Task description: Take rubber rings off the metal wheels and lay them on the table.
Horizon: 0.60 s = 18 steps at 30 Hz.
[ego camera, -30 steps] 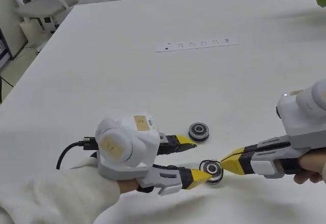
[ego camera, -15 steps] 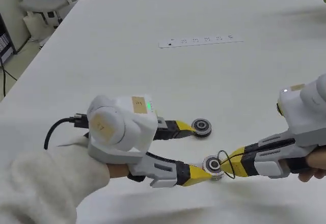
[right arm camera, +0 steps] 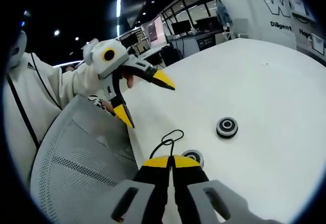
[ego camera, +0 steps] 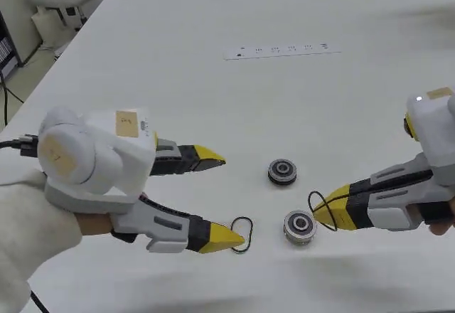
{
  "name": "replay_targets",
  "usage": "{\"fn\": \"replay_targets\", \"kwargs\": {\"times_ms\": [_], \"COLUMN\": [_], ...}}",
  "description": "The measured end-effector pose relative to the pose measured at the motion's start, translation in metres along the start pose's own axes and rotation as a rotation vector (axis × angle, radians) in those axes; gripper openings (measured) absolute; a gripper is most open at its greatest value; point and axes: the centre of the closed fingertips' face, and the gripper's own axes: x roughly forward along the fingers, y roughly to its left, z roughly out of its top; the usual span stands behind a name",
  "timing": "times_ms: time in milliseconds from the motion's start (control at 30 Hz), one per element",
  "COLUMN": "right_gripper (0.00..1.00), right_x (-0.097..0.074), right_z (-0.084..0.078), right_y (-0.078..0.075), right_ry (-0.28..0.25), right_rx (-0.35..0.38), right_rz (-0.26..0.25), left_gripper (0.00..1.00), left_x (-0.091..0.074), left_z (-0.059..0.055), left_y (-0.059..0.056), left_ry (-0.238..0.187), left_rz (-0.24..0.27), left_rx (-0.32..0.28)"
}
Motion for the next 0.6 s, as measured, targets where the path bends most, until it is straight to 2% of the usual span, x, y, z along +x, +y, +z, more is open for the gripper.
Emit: {"fn": "replay_targets", "kwargs": {"times_ms": [333,467,600], "right_gripper": [0.00,0.00,0.00], "right_x": [-0.005,-0.004,-0.002], "right_z": [0.021,0.028,0.033], "right_y": [-0.001,-0.003,-0.004], "right_ry": [-0.032,-0.041,-0.047], "right_rx": [-0.024,-0.032,-0.042], "right_rz": [-0.022,-0.030,-0.038], "left_gripper": [0.70,0.74,0.78], "left_x": [-0.022,-0.028,-0.031], "left_z": [-0.013,-0.015,-0.019], "left_y": [0.002,0.006,0.005], "left_ry": [0.009,-0.012,-0.019], "left_rz": [0.054,0.097,0.108], "left_rx": [-0.048,-0.079,-0.100]}}
